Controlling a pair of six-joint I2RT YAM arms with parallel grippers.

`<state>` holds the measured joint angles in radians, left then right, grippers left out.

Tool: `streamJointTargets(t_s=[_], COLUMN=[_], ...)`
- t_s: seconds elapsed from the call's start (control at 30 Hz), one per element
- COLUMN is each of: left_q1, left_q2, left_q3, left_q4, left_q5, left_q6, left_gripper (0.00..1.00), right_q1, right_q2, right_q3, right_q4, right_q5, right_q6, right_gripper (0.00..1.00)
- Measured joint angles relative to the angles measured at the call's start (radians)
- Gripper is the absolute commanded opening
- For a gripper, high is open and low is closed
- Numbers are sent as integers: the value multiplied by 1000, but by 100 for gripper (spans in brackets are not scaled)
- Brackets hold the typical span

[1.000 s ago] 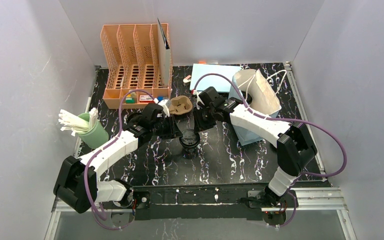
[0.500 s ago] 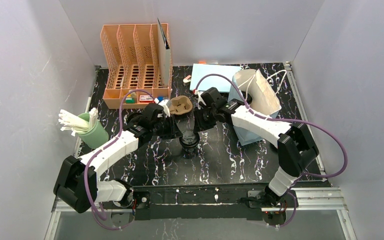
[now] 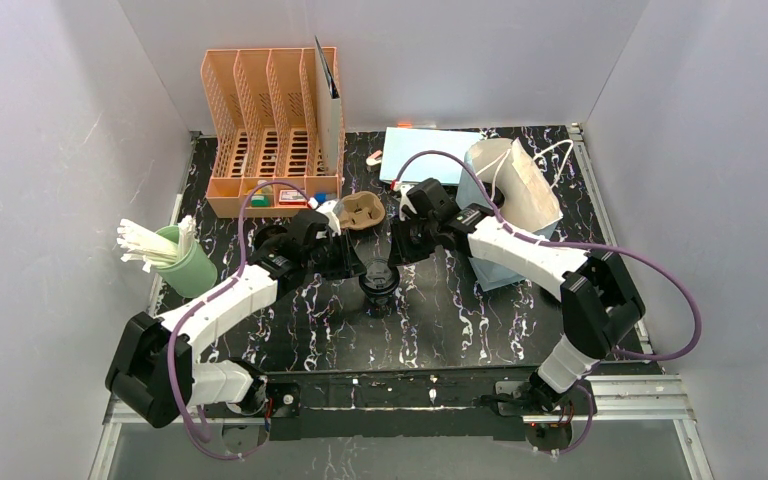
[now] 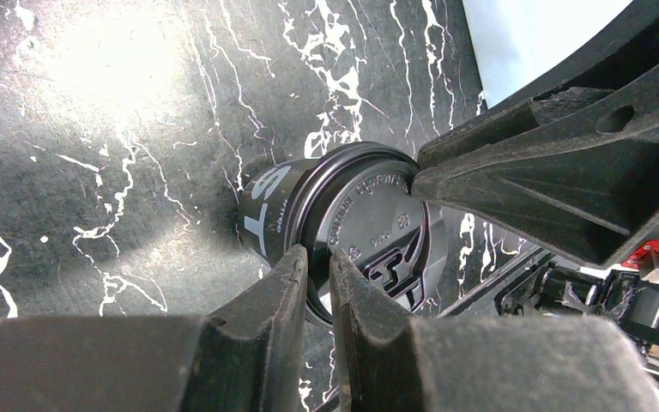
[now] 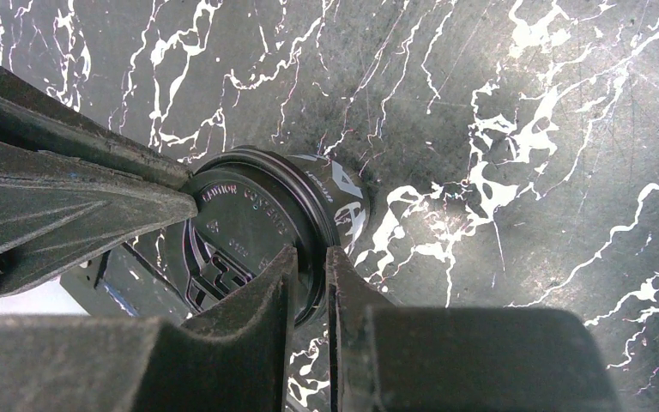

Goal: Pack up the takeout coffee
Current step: Close the cup lid on the coffee cup.

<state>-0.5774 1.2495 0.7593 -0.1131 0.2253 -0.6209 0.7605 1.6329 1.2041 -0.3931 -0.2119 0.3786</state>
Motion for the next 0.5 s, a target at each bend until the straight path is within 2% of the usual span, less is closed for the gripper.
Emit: streamJointTargets(t_s=[0.5], left_q1=[-2], left_q2=[-21], left_q3=[-35], left_q4=[39], left_q5=[-8], left_q6=[-23], left_gripper=[15], right_q1=[-5], right_q2=[-29], right_q3=[-58], right_q4=[66], right_q5=[-11], right_q6=[17], right_gripper=[24])
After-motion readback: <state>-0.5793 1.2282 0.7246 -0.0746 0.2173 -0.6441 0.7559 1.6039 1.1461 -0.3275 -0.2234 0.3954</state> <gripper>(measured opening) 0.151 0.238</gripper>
